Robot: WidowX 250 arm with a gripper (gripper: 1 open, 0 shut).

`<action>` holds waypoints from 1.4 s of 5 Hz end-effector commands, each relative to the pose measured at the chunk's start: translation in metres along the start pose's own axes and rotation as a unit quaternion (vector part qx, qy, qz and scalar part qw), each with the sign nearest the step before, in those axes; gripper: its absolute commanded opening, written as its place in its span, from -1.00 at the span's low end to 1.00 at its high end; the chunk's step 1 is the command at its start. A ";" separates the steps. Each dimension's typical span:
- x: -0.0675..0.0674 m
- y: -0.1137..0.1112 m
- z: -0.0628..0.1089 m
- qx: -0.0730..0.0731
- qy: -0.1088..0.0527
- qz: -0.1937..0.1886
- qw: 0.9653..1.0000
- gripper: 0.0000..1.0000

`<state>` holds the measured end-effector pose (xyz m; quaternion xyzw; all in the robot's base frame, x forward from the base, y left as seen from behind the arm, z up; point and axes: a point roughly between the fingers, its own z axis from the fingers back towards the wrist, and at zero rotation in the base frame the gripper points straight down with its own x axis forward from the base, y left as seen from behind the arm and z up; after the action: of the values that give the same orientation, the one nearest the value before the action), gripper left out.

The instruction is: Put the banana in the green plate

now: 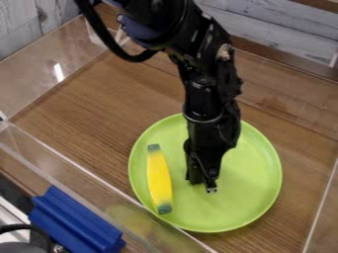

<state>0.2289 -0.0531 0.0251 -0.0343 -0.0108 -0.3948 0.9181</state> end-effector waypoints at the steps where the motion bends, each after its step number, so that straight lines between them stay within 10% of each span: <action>1: 0.010 0.003 0.014 0.013 -0.020 -0.006 1.000 -1.00; 7: 0.013 -0.007 0.028 -0.008 -0.017 -0.004 1.000 -1.00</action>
<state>0.2226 -0.0618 0.0381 -0.0556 0.0112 -0.3934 0.9176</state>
